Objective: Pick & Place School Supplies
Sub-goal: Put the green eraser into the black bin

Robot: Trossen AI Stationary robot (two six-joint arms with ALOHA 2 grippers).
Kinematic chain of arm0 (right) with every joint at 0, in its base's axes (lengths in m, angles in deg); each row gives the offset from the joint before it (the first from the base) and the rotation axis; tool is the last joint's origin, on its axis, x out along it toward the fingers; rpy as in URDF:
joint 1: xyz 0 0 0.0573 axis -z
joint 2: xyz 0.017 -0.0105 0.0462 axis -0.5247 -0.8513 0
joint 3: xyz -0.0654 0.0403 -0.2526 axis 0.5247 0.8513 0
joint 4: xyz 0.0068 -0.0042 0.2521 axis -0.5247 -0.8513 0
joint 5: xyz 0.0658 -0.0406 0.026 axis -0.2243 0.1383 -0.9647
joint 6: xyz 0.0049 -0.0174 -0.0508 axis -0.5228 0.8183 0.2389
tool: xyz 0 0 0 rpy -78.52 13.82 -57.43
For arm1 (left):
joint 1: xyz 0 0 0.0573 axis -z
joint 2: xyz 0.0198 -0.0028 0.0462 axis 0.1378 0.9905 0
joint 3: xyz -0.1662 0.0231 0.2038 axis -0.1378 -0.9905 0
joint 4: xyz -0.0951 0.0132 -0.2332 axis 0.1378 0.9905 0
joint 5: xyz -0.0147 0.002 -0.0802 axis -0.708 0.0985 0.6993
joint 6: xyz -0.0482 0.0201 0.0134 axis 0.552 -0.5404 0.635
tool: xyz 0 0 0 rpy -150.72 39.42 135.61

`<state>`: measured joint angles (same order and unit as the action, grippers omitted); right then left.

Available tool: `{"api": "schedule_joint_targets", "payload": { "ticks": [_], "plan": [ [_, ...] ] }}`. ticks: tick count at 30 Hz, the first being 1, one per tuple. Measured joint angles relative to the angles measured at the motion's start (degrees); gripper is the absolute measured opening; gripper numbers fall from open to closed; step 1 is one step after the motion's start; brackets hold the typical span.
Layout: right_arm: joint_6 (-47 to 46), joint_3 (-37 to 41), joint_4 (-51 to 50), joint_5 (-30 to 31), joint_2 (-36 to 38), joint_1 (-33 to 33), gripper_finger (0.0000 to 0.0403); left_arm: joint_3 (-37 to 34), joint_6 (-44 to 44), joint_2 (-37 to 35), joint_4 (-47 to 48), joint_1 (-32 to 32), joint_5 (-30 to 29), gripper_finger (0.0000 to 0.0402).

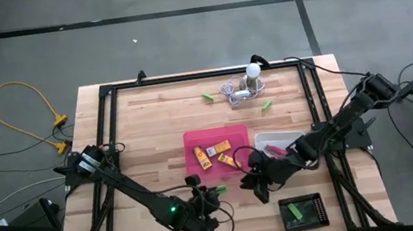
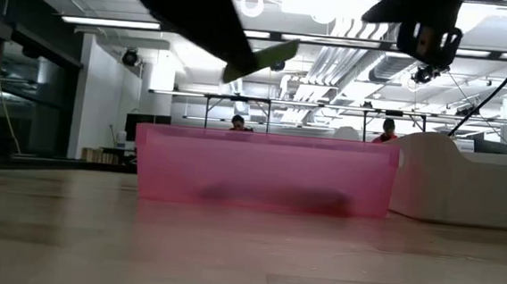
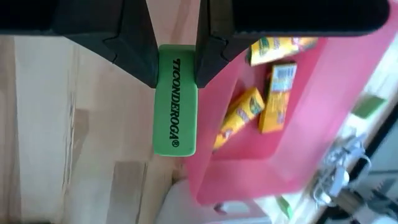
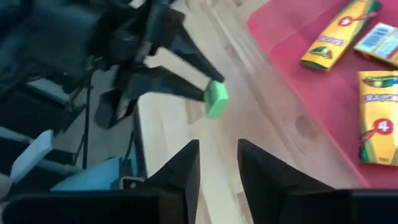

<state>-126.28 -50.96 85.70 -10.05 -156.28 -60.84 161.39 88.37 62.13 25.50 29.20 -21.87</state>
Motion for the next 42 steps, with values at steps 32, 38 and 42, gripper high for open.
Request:
{"api": "schedule_joint_targets", "payload": {
  "ticks": [32,38,42],
  "plan": [
    [1.1,0.0,5.5,-4.4,-3.4,4.3,0.0123,0.0,-19.5,0.0,-14.8,-4.1,-3.6,0.0083],
    [1.9,0.0,5.6,-4.4,-3.4,4.3,0.0123,0.0,-20.4,-0.1,-15.4,-4.1,-3.5,0.0083],
    [1.9,0.0,5.6,-4.4,-3.4,4.3,0.0114,0.0,-20.4,-0.1,-15.3,-4.1,-3.5,0.0083]
  ]
}}
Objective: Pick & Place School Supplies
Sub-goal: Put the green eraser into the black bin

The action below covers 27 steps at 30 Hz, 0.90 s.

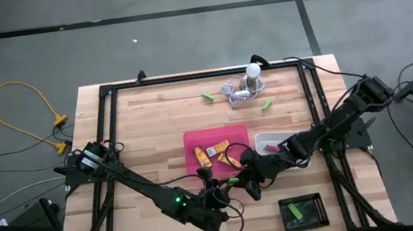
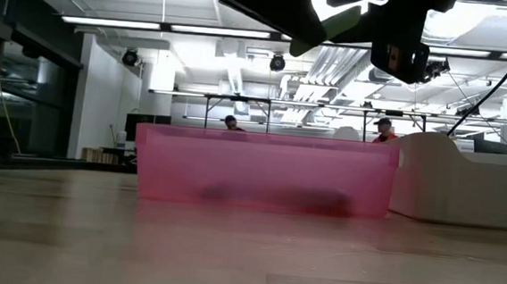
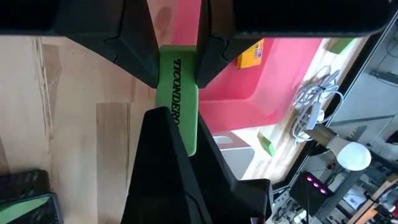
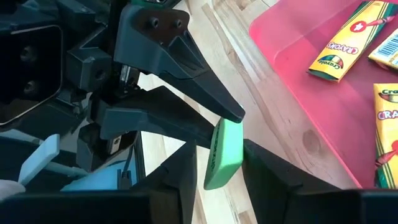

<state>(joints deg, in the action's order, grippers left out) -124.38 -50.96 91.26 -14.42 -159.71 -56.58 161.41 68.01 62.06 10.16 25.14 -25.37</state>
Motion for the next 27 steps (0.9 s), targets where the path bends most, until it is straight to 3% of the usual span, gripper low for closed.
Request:
{"api": "schedule_joint_targets", "payload": {
  "ticks": [12,27],
  "plan": [
    [0.0,0.0,-0.2,0.0,0.0,0.0,0.0054,0.0,0.2,0.0,0.0,0.0,0.3,0.0083],
    [0.2,0.1,-0.2,-0.1,0.0,0.0,0.0040,0.0,1.8,0.0,0.0,-0.3,2.2,0.0096]
  ]
}}
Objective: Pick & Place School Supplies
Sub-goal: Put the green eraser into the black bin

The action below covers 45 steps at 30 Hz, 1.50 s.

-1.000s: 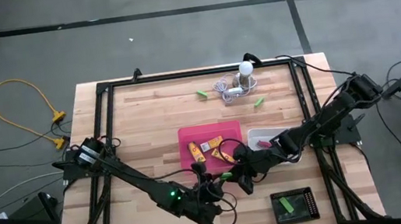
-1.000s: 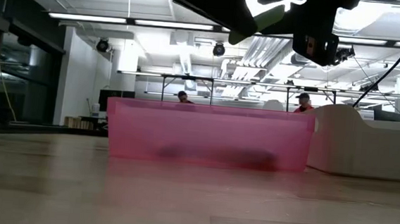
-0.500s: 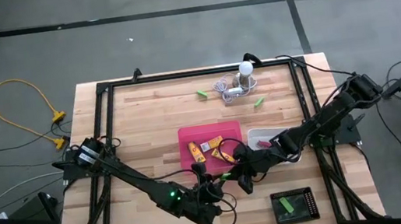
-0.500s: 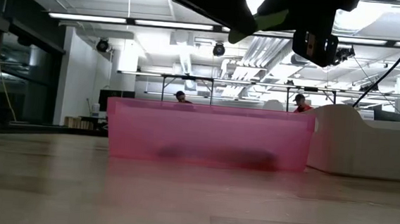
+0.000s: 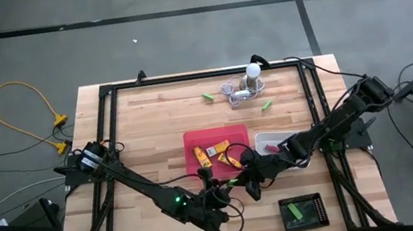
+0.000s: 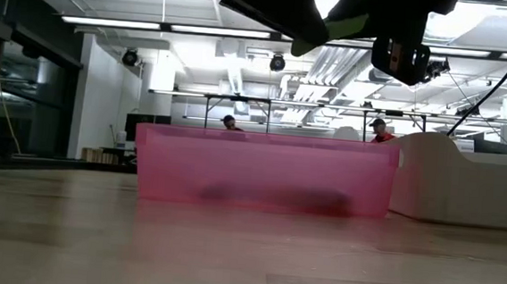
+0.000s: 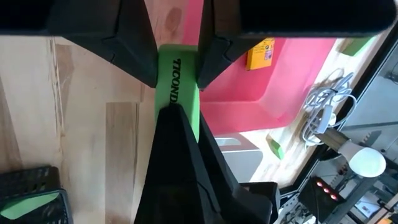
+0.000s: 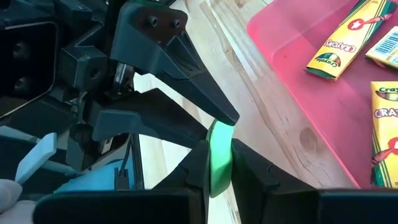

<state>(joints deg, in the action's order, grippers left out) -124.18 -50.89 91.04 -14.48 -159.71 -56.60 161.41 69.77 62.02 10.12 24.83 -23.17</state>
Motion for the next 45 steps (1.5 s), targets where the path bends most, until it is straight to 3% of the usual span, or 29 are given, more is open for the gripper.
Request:
{"api": "schedule_joint_targets", "payload": {
  "ticks": [13,37,45],
  "plan": [
    [0.1,0.0,0.4,0.0,0.0,0.0,0.0038,0.0,-0.3,0.0,0.0,-0.4,1.6,0.0182],
    [1.5,0.0,0.1,-2.0,0.1,-0.6,0.0033,0.0,-0.3,0.0,1.4,-0.3,4.0,0.0187],
    [1.5,-0.1,-3.8,-1.6,3.5,-2.9,0.0032,0.0,5.3,0.0,7.1,0.0,7.2,0.0187]
  ]
}}
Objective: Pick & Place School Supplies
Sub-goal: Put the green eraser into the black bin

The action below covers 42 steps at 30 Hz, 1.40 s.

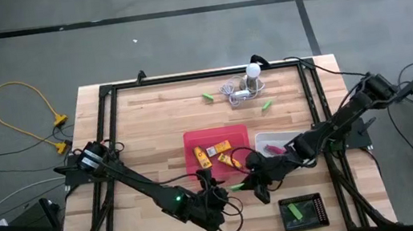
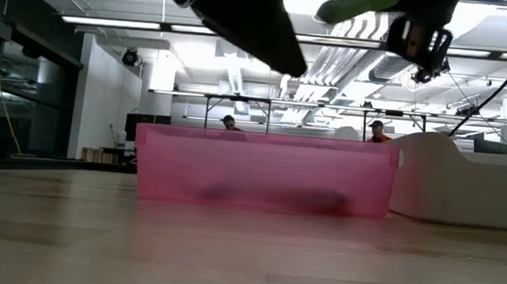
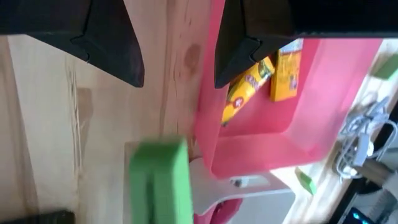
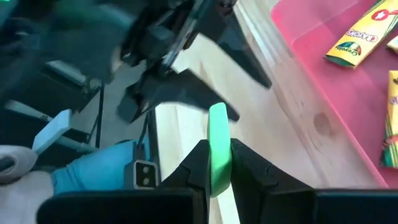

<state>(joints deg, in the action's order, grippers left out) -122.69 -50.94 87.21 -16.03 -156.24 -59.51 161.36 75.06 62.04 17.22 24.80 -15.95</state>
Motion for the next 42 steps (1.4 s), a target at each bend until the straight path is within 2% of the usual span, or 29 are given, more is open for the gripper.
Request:
{"api": "schedule_joint_targets", "payload": {
  "ticks": [4,9,16,23,29,38,42],
  "plan": [
    [-2.0,0.0,-4.2,-0.7,3.2,-2.3,0.0032,0.0,0.7,0.0,1.3,0.7,0.0,0.0187],
    [-11.1,-0.1,-13.8,-4.5,6.2,-6.7,0.0032,0.0,0.8,0.0,1.3,1.8,0.1,0.0187],
    [-27.3,0.0,-23.4,-6.2,5.7,-14.9,0.0032,0.0,2.2,0.0,1.3,2.7,0.1,0.0187],
    [-39.7,0.0,-25.0,-6.4,5.6,-22.9,0.0032,0.0,2.4,0.0,1.3,2.7,0.5,0.0187],
    [-49.4,0.0,-31.0,-6.5,3.7,-27.0,0.0032,0.0,3.4,0.0,1.3,2.7,1.3,0.0187],
    [-53.2,0.0,-31.5,-9.6,-0.9,-28.2,0.0033,0.0,3.7,0.0,1.2,2.7,1.5,0.0187],
    [-53.2,0.0,-31.2,-10.9,-2.2,-28.2,0.0047,0.0,3.8,0.0,1.1,2.7,1.5,0.0187]
  ]
}}
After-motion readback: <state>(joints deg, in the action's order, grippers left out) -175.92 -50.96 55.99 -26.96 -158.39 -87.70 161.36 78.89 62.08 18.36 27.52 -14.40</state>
